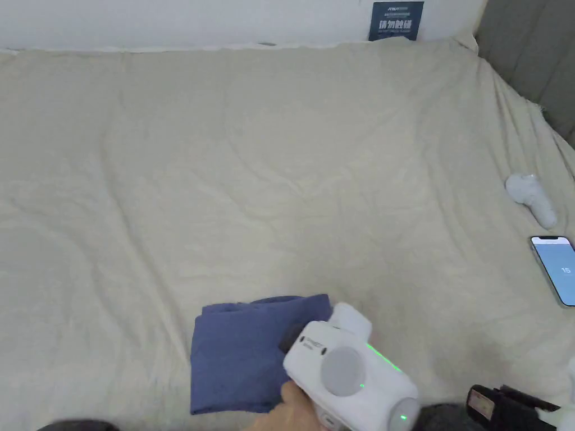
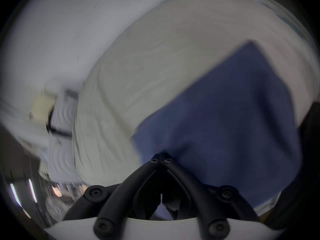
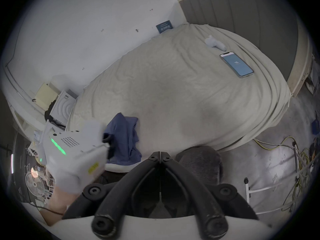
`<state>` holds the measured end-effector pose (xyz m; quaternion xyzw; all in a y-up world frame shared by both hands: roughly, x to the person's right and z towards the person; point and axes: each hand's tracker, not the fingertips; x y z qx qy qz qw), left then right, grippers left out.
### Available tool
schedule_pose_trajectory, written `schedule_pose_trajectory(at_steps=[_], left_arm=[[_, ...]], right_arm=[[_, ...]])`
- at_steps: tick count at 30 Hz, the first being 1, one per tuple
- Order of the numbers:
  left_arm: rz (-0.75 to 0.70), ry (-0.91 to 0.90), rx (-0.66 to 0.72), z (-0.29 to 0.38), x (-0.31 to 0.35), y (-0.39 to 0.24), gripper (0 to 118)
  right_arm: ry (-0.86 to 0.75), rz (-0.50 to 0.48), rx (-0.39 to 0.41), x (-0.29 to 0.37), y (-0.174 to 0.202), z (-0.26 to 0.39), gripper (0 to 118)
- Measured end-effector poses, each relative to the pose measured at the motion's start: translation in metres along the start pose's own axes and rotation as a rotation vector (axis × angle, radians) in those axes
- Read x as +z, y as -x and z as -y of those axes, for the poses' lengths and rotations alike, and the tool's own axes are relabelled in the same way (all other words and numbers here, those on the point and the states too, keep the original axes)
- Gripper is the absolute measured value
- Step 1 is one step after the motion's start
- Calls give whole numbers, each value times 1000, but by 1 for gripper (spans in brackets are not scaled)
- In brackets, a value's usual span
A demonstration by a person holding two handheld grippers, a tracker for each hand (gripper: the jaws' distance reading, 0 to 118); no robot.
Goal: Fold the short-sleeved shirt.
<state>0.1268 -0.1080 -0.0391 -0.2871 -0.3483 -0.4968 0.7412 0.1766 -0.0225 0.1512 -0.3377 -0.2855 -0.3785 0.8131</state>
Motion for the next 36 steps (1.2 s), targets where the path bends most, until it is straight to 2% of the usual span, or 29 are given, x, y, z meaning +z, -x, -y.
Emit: schedule_pose_trajectory(at_steps=[1, 5, 8, 10, 12, 13, 16, 17, 18, 21, 22, 27, 29, 31, 32, 34, 35, 36], left_arm=[[7, -30, -10, -11, 5, -17, 0], [223, -103, 38, -33, 9, -31, 0], [404, -75, 145, -27, 2, 8, 0], [581, -100, 290, -6, 2, 62, 0], [798, -112, 402, 23, -8, 124, 0], [850, -109, 482, 40, -10, 152, 0], [897, -59, 687, 96, -31, 226, 0], [841, -71, 707, 115, -39, 244, 0], [831, -75, 741, 133, -49, 262, 0], [812, -44, 814, 177, -78, 290, 0], [851, -41, 841, 188, -86, 293, 0], [1048, -22, 911, 207, -113, 281, 0], [1156, -8, 908, 206, -127, 279, 0], [1147, 0, 912, 203, -131, 275, 0], [1146, -4, 898, 202, -134, 274, 0], [1145, -8, 898, 203, -143, 277, 0], [1149, -14, 898, 202, -145, 277, 8], [1155, -14, 901, 201, -144, 277, 33]], right_arm=[[-1, 17, -6, 2, -3, -1, 0], [-7, 84, -4, 12, -12, -2, 0], [1, 96, -3, 10, -12, -7, 0], [20, 95, 33, -1, -1, -14, 0], [45, 40, 77, -20, 15, -22, 0], [63, -1, 98, -32, 25, -26, 0], [142, -159, 135, -78, 56, -34, 0], [174, -226, 138, -95, 66, -36, 0], [203, -310, 130, -113, 71, -37, 0], [319, -574, 36, -166, 81, -36, 0], [354, -612, 18, -182, 80, -35, 0], [500, -597, -11, -239, 65, -25, 0], [523, -654, -87, -252, 46, -22, 0], [546, -751, -240, -255, 32, -19, 0], [517, -726, -261, -253, 28, -19, 0], [496, -725, -249, -249, 24, -18, 0], [499, -722, -244, -249, 23, -18, 0], [497, -722, -243, -248, 23, -18, 0]])
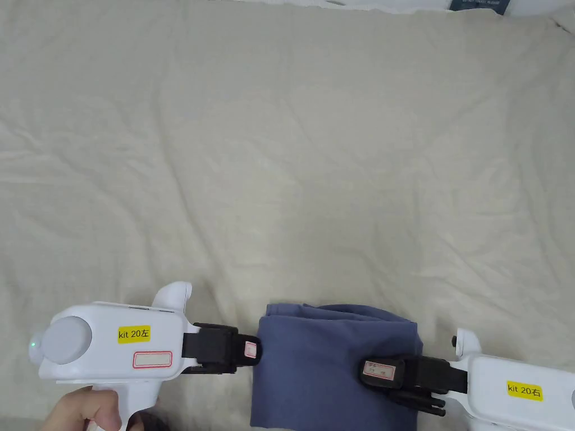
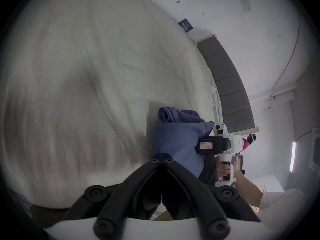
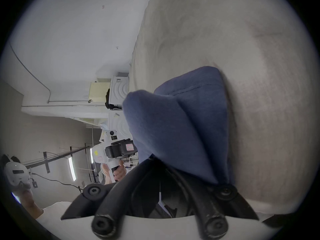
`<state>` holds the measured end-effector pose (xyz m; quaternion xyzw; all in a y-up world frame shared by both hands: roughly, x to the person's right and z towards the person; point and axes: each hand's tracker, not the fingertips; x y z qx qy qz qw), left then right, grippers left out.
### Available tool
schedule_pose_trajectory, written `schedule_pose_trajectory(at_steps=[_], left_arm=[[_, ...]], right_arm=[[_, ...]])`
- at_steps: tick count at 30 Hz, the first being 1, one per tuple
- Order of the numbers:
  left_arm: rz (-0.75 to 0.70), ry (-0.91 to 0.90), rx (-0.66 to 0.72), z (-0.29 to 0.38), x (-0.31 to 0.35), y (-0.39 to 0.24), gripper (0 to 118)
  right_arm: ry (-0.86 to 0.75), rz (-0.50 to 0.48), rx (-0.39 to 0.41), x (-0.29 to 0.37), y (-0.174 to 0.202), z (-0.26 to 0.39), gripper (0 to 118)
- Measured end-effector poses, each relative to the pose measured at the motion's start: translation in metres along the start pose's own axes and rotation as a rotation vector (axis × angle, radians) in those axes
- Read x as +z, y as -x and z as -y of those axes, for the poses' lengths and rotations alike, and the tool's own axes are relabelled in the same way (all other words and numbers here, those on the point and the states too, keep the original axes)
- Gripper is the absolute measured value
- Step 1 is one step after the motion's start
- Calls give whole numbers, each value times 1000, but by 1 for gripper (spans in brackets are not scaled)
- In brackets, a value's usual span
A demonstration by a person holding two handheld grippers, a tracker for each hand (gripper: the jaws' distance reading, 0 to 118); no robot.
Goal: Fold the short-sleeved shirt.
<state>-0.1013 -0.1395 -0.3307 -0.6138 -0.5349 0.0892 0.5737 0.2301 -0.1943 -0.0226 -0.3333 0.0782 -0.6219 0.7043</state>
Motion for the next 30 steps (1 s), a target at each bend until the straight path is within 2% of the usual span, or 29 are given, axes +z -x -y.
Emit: schedule_pose_trajectory(at_steps=[2, 3, 4, 8, 16, 19, 20, 21, 22, 23, 24, 25, 30], left_arm=[[-16, 4, -25, 0, -5, 0, 102], [23, 20, -35, 0, -5, 5, 109], [105, 28, -18, 1, -7, 4, 109], [93, 62, -16, 5, -29, 1, 110], [230, 48, 59, 1, -54, 0, 111], [280, 41, 90, 1, -57, 0, 99], [257, 30, 94, 2, -57, 0, 99], [204, 32, 62, 1, -57, -2, 77], [102, 23, 18, 2, -56, -1, 44], [76, 17, -15, 3, -54, 3, 25], [70, 23, -38, 0, -51, 10, 25], [154, 59, -3, -1, -49, 7, 25], [157, 0, 3, -23, -7, 12, 25]], right_arm=[[3, 1, -2, -2, 1, -1, 0], [7, 7, 3, -4, 3, -2, 0], [9, 9, 5, -4, 3, -2, 0], [21, 13, 8, -5, 2, -5, 0], [23, 10, 7, -5, 2, -5, 0], [20, 18, 10, -5, 5, -4, 0], [18, 23, 13, -4, 7, -3, 0], [16, 36, 19, -3, 10, -3, 0], [14, 51, 37, 0, 12, -3, 0], [12, 64, 58, 1, 17, -3, 0], [6, 89, 87, 3, 24, -1, 0], [6, 115, 114, 6, 32, 0, 0], [-32, 119, 194, 21, 72, 5, 0]])
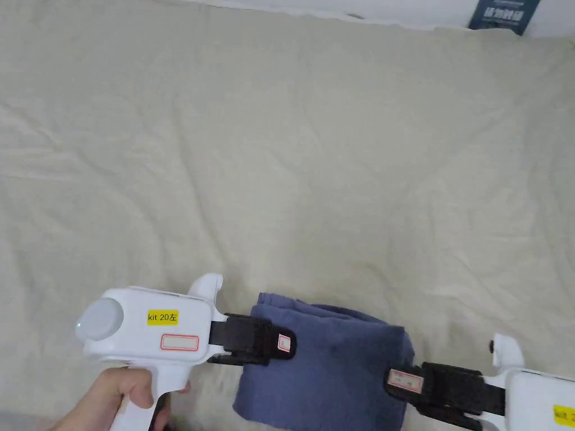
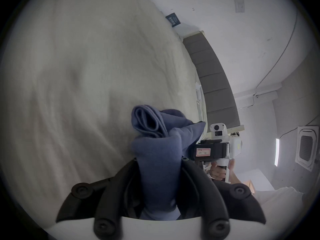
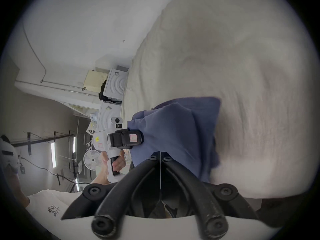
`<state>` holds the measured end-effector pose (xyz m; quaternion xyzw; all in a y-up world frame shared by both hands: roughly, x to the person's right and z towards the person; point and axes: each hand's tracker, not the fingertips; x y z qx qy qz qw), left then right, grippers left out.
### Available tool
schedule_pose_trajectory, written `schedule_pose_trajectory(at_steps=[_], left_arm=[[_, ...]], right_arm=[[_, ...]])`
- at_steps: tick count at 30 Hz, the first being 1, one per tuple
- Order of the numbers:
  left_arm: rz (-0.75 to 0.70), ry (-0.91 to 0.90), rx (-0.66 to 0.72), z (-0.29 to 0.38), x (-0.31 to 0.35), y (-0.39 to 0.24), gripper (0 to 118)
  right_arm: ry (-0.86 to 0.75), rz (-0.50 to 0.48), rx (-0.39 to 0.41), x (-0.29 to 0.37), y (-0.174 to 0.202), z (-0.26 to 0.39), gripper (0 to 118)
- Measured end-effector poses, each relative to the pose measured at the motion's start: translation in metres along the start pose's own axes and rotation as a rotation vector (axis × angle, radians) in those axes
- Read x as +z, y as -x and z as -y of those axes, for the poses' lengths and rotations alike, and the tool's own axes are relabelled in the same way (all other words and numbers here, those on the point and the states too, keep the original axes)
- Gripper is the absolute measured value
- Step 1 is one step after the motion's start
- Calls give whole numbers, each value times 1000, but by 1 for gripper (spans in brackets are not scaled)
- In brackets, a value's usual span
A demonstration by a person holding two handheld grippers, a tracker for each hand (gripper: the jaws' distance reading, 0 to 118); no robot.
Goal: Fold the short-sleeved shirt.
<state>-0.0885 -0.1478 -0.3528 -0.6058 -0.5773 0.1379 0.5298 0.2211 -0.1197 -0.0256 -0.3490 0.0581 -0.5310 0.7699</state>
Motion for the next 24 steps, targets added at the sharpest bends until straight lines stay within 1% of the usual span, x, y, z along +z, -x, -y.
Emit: schedule_pose_trajectory(at_steps=[1, 3, 6, 9, 11, 12, 14, 15, 17, 19, 20, 21, 22, 24], left_arm=[[-9, -4, -2, -6, 17, 4, 25], [-84, -40, -8, -20, 55, 15, 25], [-158, -76, 35, -36, 124, 40, 25], [-298, -134, 60, -55, 202, 71, 25], [-431, -169, 83, -65, 260, 90, 25], [-486, -180, 97, -72, 295, 100, 25], [-569, -195, 163, -80, 346, 124, 25], [-643, -225, 200, -85, 373, 136, 25], [-756, -227, 221, -95, 412, 151, 25], [-764, -236, 324, -99, 440, 163, 25], [-789, -235, 301, -100, 447, 164, 25], [-779, -237, 292, -101, 450, 165, 25], [-818, -268, 255, -104, 453, 166, 25], [-800, -270, 235, -111, 450, 165, 25]], right_arm=[[-16, 3, 10, 2, 6, -1, 0], [-45, 9, 21, 5, 17, -4, 0], [-74, 13, 33, 2, 28, -10, 0], [-97, 28, 32, -5, 30, -18, 0], [-102, 40, 28, -11, 32, -23, 0], [-104, 54, 30, -18, 39, -23, 0], [-105, 75, 36, -24, 43, -27, 0], [-116, 102, 43, -27, 45, -30, 0], [-124, 104, 42, -30, 48, -33, 0], [-132, 124, 26, -32, 50, -37, 0], [-133, 127, 25, -32, 50, -38, 0], [-131, 133, 25, -32, 51, -40, 0], [-130, 137, 28, -33, 51, -41, 0], [-128, 144, 19, -37, 50, -45, 0]])
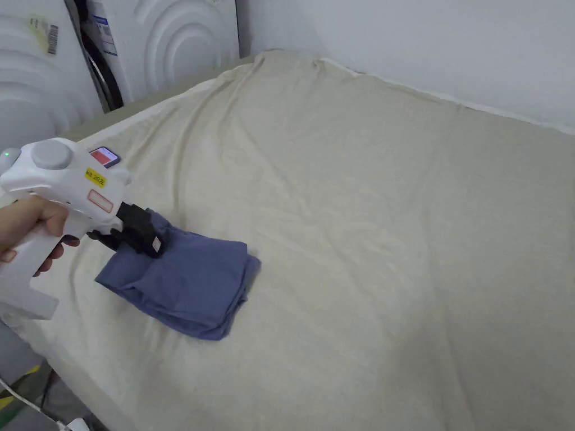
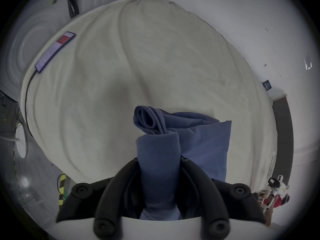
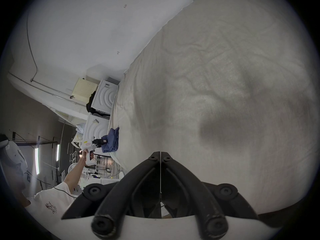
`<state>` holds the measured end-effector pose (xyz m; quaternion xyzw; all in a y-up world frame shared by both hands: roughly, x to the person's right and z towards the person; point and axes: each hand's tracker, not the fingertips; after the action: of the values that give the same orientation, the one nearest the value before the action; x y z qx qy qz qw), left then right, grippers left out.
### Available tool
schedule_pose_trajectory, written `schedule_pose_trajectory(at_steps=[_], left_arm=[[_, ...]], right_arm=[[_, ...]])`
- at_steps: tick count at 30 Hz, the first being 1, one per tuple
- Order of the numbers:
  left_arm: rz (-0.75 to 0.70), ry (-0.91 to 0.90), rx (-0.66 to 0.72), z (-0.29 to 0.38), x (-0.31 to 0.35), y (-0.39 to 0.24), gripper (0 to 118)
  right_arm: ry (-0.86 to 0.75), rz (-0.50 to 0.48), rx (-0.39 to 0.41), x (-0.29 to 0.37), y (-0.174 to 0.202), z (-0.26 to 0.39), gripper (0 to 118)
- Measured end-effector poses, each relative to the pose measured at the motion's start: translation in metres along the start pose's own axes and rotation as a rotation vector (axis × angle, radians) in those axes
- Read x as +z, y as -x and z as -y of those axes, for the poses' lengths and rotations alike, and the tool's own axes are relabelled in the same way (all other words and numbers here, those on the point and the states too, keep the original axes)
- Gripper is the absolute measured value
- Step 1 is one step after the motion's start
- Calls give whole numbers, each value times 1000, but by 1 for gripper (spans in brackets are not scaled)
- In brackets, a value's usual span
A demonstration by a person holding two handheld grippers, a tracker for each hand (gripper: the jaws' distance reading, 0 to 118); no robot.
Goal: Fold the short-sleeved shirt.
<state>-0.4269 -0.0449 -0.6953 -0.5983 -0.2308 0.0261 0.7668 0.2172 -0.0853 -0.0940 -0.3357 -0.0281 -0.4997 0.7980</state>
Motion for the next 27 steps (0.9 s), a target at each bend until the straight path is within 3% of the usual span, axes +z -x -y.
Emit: schedule_pose_trajectory(at_steps=[4, 5, 7, 8, 10, 12, 13, 14, 16, 19, 22, 26, 27], left_arm=[[-39, 22, -90, -11, -2, -17, 25], [-78, 25, -87, -12, -1, -17, 41], [-141, -20, -116, -10, 8, -30, 108], [-84, -61, -146, -8, 16, -36, 118], [-32, -198, -145, -8, 43, -57, 114], [-120, -221, -191, -3, 56, -83, 115], [-122, -241, -212, 2, 62, -101, 112], [-97, -220, -214, 8, 66, -123, 87], [46, -276, -226, 29, 72, -183, 0], [72, -491, -415, 79, 70, -304, 0], [305, -471, -341, 118, 69, -417, 0], [200, -714, -508, 138, 77, -533, 0], [197, -753, -490, 151, 83, -565, 0]], right_arm=[[5, 17, 4, -5, 4, 0, 0], [1, 11, 2, -4, 6, 2, 0], [8, -10, 4, -2, 10, 4, 0], [12, -16, 24, 1, 12, 5, 0], [8, 12, 68, 9, 19, 4, 0], [-12, 6, 105, 21, 24, 4, 0], [-26, 6, 112, 27, 26, 4, 0], [-55, 19, 126, 34, 29, 3, 0], [-121, 59, 176, 52, 36, 0, 0], [-283, 259, 313, 81, 67, -14, 0], [-455, 456, 461, 112, 115, -37, 0], [-701, 634, 626, 142, 180, -76, 0], [-741, 670, 663, 145, 194, -85, 0]])
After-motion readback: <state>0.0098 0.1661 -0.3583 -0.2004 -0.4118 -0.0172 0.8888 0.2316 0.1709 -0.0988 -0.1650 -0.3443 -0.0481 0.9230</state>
